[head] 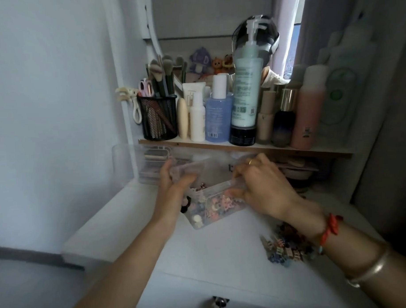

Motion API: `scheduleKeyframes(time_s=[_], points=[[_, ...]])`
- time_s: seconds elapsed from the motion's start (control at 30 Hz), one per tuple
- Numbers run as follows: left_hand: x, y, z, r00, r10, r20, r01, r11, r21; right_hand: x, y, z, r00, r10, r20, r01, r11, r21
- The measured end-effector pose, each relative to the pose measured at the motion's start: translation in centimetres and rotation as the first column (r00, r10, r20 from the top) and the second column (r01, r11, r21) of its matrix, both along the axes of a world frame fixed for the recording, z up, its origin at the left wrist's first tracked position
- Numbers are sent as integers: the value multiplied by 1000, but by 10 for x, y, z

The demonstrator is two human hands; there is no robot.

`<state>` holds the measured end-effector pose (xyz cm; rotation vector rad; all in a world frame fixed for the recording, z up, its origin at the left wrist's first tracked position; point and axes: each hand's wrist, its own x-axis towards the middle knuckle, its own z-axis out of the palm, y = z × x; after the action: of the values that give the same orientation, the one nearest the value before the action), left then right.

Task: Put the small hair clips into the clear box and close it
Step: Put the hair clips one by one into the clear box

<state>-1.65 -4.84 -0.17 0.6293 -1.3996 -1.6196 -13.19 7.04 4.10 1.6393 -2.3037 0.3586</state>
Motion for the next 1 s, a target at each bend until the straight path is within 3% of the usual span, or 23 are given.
scheduleKeyframes(time_s=[0.1, 0.17, 0.23, 0.37, 0.47, 0.6, 0.67, 0.73, 0.8, 0.87, 0.93, 1.0], points=[[-1, 7, -3, 996, 77, -49, -77, 997, 6, -1, 7, 1, 999, 20, 33, -18, 998, -52], [-5, 11, -3, 994, 97, -41, -93, 992, 81, -7, 20, 4, 988, 71, 134, -42, 977, -210], [-9, 12, -2, 997, 78, -27, -74, 990, 121, -18, 38, 7, 965, 88, 246, -27, 970, -242], [-17, 14, 1, 1000, 23, -21, -19, 986, 168, -32, 56, -3, 945, -14, 328, -61, 974, 218], [-18, 18, -2, 996, -20, -88, 40, 973, 227, -31, 57, -14, 953, -10, 303, -91, 945, 316], [-17, 15, -8, 989, -79, -128, 107, 969, 224, -31, 52, -14, 954, 28, 298, -109, 959, 260], [-17, 14, -10, 990, -90, -108, 112, 970, 215, -29, 57, 0, 909, 69, 411, -165, 965, 204], [-18, 13, -11, 990, -86, -108, 107, 972, 209, -24, 61, 22, 797, 188, 574, -217, 976, -19], [-19, 13, -11, 991, -77, -106, 98, 974, 204, -22, 58, 40, 685, 329, 650, -151, 937, -315], [-20, 12, -12, 993, -82, -89, 98, 977, 191, -22, 45, 42, 739, 323, 592, -88, 916, -390], [-20, 10, -14, 993, -82, -83, 96, 977, 189, -22, 34, 35, 851, 228, 472, -93, 952, -293], [-20, 10, -16, 993, -82, -80, 96, 977, 189, -24, 36, 29, 853, 216, 475, -96, 960, -263]])
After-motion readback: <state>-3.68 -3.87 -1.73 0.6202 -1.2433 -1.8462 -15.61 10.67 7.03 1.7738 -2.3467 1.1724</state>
